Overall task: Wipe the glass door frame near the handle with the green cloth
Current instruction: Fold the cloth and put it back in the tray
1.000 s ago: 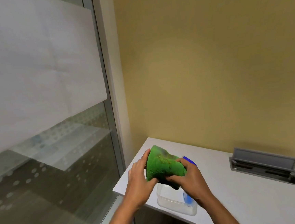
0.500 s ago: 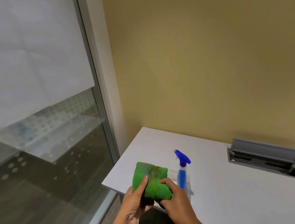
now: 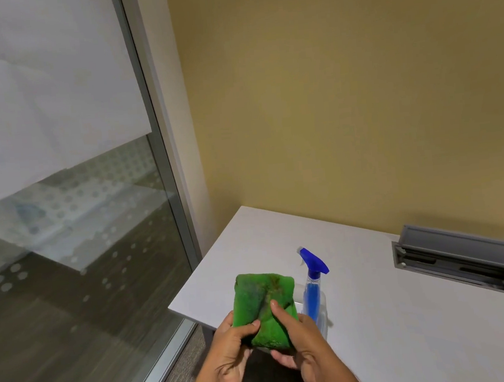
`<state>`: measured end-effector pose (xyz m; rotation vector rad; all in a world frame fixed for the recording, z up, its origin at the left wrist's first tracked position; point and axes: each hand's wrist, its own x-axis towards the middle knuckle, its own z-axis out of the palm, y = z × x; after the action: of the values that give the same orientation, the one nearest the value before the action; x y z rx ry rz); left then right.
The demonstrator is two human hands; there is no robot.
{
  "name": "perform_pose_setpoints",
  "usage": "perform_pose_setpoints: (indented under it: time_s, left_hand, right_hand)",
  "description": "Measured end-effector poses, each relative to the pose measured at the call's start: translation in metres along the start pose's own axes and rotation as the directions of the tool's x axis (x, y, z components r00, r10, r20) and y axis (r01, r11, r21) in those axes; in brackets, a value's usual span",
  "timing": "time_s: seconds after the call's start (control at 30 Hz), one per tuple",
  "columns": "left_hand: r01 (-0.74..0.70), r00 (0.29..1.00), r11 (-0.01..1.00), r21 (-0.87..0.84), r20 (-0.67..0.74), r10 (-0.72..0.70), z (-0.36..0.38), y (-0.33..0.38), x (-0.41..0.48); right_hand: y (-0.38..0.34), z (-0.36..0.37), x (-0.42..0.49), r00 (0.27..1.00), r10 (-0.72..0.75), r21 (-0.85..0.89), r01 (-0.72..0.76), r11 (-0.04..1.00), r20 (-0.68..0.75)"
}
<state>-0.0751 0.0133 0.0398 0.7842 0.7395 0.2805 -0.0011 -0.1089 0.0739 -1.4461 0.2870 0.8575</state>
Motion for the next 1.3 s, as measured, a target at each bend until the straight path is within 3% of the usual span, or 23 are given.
perform_pose_setpoints:
  time_s: [0.17,0.33,0.57,0.77,0.93,1.07,1.3]
  left_hand:
    - [-0.081,0.993,0.99,0.114,-0.071,0.09,0.005,-0.004,0.027]
    - [-0.113,0.974,0.958,0.262,-0.16,0.159,0.012,-0.007,0.058]
    - [-0.197,0.97,0.851,0.488,-0.031,0.242,0.013,-0.018,0.094]
    - [-0.354,0.921,0.553,0.755,0.179,0.346,-0.004,-0.033,0.112]
    - [-0.421,0.872,0.191,0.887,0.337,0.354,-0.016,-0.057,0.129]
    - [-0.456,0.817,-0.102,0.884,0.461,0.346,-0.021,-0.062,0.142]
    - [-0.431,0.824,-0.354,0.83,0.522,0.22,-0.02,-0.07,0.156]
  right_hand:
    - [0.006,0.008,0.036,0.967,-0.216,-0.043,0.212,0.976,-0.137]
    - [0.006,0.016,0.067,0.929,-0.314,-0.116,0.296,0.948,-0.198]
    - [0.015,0.02,0.108,0.887,-0.375,-0.208,0.327,0.922,-0.27]
    - [0.027,0.02,0.136,0.857,-0.371,-0.286,0.278,0.917,-0.358]
    - [0.04,0.018,0.16,0.851,-0.344,-0.337,0.213,0.917,-0.397]
    - [0.041,0.021,0.176,0.868,-0.303,-0.384,0.144,0.912,-0.394]
    - [0.041,0.017,0.201,0.911,-0.128,-0.289,0.011,0.957,-0.392]
